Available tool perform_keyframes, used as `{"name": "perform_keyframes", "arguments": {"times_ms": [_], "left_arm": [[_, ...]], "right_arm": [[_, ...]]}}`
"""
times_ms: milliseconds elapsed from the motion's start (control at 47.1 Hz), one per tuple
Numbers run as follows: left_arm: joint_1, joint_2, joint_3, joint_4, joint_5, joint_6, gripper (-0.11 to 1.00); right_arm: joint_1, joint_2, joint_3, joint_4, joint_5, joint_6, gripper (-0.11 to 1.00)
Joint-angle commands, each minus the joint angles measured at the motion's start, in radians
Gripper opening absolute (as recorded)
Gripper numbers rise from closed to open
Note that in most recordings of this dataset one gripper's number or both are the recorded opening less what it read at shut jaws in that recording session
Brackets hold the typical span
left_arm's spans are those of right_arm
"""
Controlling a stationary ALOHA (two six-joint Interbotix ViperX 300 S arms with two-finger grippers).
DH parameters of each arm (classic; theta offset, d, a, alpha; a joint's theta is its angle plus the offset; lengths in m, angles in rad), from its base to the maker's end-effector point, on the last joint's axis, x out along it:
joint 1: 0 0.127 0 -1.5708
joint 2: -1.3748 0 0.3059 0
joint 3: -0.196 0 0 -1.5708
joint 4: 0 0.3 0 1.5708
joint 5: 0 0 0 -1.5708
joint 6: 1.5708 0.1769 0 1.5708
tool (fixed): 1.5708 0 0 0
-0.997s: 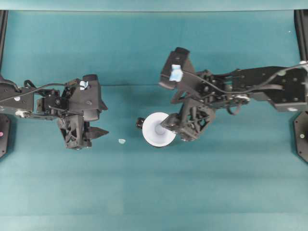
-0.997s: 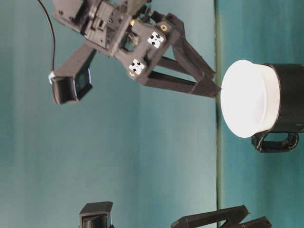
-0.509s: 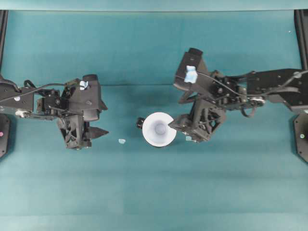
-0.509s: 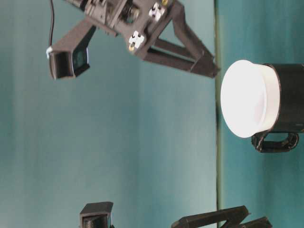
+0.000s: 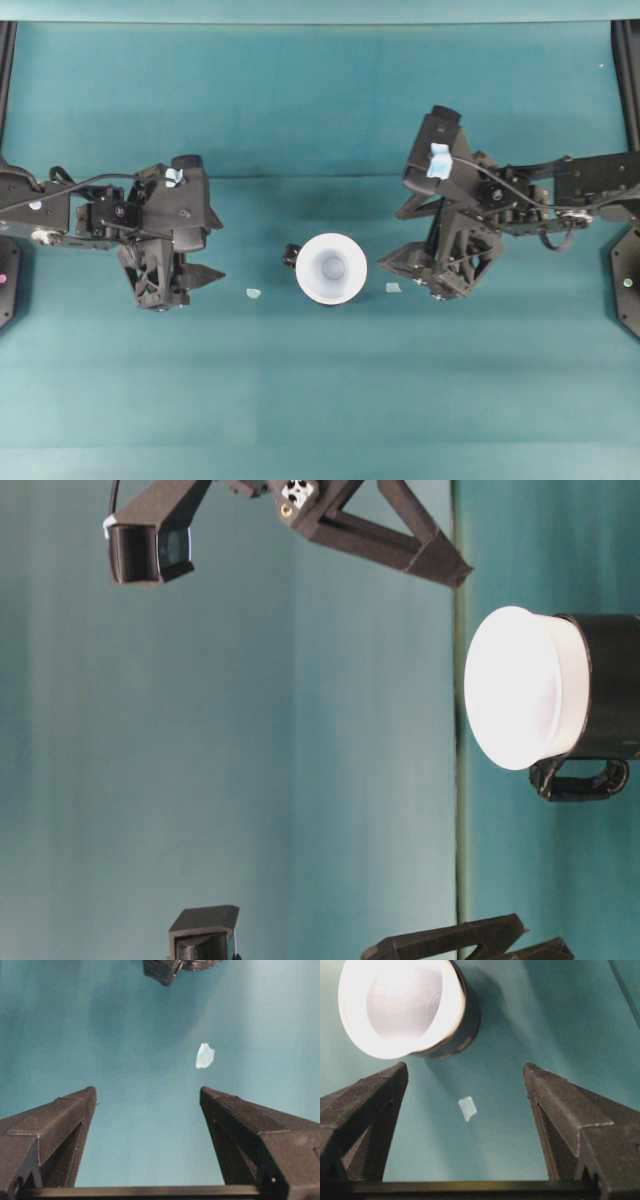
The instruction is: Put a paper cup into the cup holder on your left arm.
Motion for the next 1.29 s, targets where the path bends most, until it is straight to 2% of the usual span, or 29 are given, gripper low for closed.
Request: {"name": "perform_keyframes", "arguments": {"times_ms": [0, 1273], "left_arm": [[0.002, -0.005, -0.008, 0.003, -0.006, 0.0, 0.88], [0.002, -0.005, -0.006, 0.003, -0.006, 0.0, 0.88]], "right_arm": [[0.005, -0.021, -0.005, -0.002, -0.011, -0.002, 0.86], [0.005, -0.018, -0.003, -0.005, -0.031, -0.002, 0.86]]}}
